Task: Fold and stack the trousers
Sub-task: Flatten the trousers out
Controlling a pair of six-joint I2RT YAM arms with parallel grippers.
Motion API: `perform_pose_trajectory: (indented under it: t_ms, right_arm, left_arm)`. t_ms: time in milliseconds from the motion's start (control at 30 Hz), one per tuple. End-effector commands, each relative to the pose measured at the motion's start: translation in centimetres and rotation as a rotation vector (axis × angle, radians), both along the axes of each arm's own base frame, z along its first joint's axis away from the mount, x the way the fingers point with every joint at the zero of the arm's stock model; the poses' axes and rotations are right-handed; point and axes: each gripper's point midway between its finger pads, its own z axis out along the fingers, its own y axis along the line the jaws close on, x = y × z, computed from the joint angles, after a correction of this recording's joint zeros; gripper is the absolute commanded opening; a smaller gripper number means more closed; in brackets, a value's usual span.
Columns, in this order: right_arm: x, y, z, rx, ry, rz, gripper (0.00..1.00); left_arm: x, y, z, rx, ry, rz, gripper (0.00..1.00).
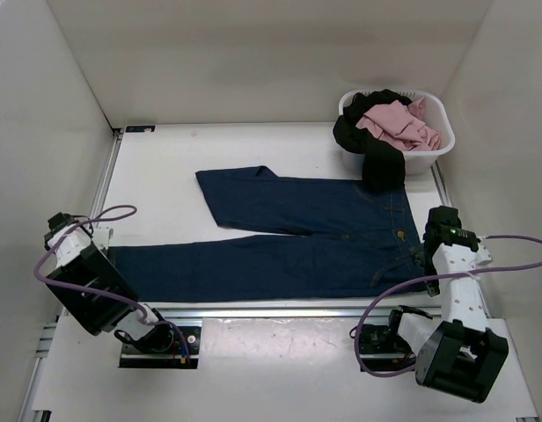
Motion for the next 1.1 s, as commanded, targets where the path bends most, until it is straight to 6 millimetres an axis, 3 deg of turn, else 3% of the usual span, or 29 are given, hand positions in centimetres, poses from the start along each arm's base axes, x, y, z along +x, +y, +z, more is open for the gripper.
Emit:
perform_pose_trajectory:
  t_ms: [0, 67, 100, 133, 167, 200, 267, 300, 333, 367, 400, 433, 467, 500, 533, 567, 633, 667, 733, 767, 900, 967, 1000, 1033, 1067]
  right_arm:
    - [0.8, -1.6, 3.0, -0.093, -0.074, -0.007, 0.92]
    - [2.3, -1.6, 4.4, -0.102, -0.141, 0.059, 0.92]
    - [3.7, -1.7, 5.3, -0.113, -0.204, 0.088, 0.92]
    - [4.3, -1.6, 5.7, -0.111, -0.228, 0.115, 0.92]
    - [5.4, -1.4, 6.6, -0.101, -0.254, 0.164, 0.92]
    - [6.2, -1.3, 6.8, -0.093, -0.263, 0.19, 0.92]
    - [8.3, -1.0, 7.6, -0.081, -0.312, 0.246, 0.92]
    - [9.3, -0.8, 7.2, -0.064, -0.3, 0.293, 0.92]
    - [11.2, -0.2, 7.6, -0.033, -0.352, 0.334, 0.92]
    - [12.1, 0.0, 7.4, -0.01, -0.361, 0.347, 0.92]
    - [13.1, 0.3, 6.0, 0.032, -0.325, 0.355, 0.91]
    - [14.5, 0.4, 6.1, 0.048, -0.344, 0.367, 0.91]
    - [15.2, 0.6, 5.6, 0.076, -0.334, 0.375, 0.88]
    - [15.8, 1.0, 3.6, 0.132, -0.276, 0.38, 0.88]
    - [16.2, 0.9, 2.8, 0.144, -0.249, 0.377, 0.86]
    - [16.6, 0.8, 2.1, 0.157, -0.23, 0.365, 0.84]
    - [17.2, 0.7, 0.0, 0.192, -0.154, 0.355, 0.83]
    - [17.5, 0.8, -0.8, 0.206, -0.143, 0.356, 0.83]
    - [17.9, 1.2, -2.4, 0.239, -0.103, 0.352, 0.83]
    - [18.0, 1.3, -3.4, 0.251, -0.085, 0.336, 0.82]
    - [17.4, 2.0, -5.7, 0.308, -0.04, 0.287, 0.79]
    - [16.1, 2.4, -7.0, 0.336, 0.006, 0.236, 0.76]
    - [15.7, 2.7, -7.3, 0.351, 0.011, 0.219, 0.73]
    - [15.2, 2.9, -7.9, 0.362, 0.027, 0.188, 0.72]
    - [13.8, 3.3, -8.6, 0.377, 0.064, 0.169, 0.7]
  left_arm:
    - [5.1, 1.7, 3.8, 0.083, -0.169, -0.044, 0.73]
    - [7.3, 1.1, 5.7, 0.077, -0.223, -0.078, 0.74]
    - [10.4, 0.2, 7.6, 0.073, -0.282, -0.14, 0.76]
    - [11.9, -0.6, 8.4, 0.057, -0.303, -0.164, 0.77]
    - [12.9, -2.0, 8.9, 0.016, -0.304, -0.164, 0.77]
    - [16.5, -4.0, 10.0, -0.028, -0.344, -0.235, 0.79]
    - [20.0, -6.4, 10.9, -0.089, -0.379, -0.271, 0.81]
    - [22.2, -9.3, 11.1, -0.14, -0.392, -0.303, 0.82]
    - [25.6, -10.2, 11.6, -0.157, -0.415, -0.325, 0.82]
    - [27.6, -11.4, 11.6, -0.165, -0.424, -0.347, 0.82]
    - [29.6, -13.9, 9.0, -0.181, -0.359, -0.378, 0.82]
    - [32.7, -14.8, 10.6, -0.15, -0.418, -0.404, 0.84]
    - [34.4, -15.8, 10.0, -0.137, -0.417, -0.431, 0.84]
    - [35.9, -16.8, 9.2, -0.126, -0.414, -0.444, 0.84]
    - [38.3, -18.6, 7.5, -0.107, -0.405, -0.47, 0.86]
    - [39.3, -19.6, 6.6, -0.111, -0.402, -0.488, 0.86]
    - [40.6, -21.3, 4.7, -0.116, -0.392, -0.493, 0.9]
    - [41.1, -21.7, 2.7, -0.137, -0.376, -0.496, 0.9]
    - [41.9, -23.7, 1.7, -0.172, -0.402, -0.53, 0.91]
    - [41.3, -23.8, -0.1, -0.187, -0.372, -0.53, 0.91]
    - [40.2, -25.4, -2.7, -0.193, -0.328, -0.569, 0.88]
    - [38.6, -25.0, -4.1, -0.164, -0.27, -0.575, 0.71]
    - [37.8, -24.6, -4.4, -0.154, -0.244, -0.584, 0.4]
    - [36.9, -24.2, -4.7, -0.14, -0.216, -0.591, 0.25]
    - [34.5, -22.9, -5.4, -0.098, -0.151, -0.591, 0.14]
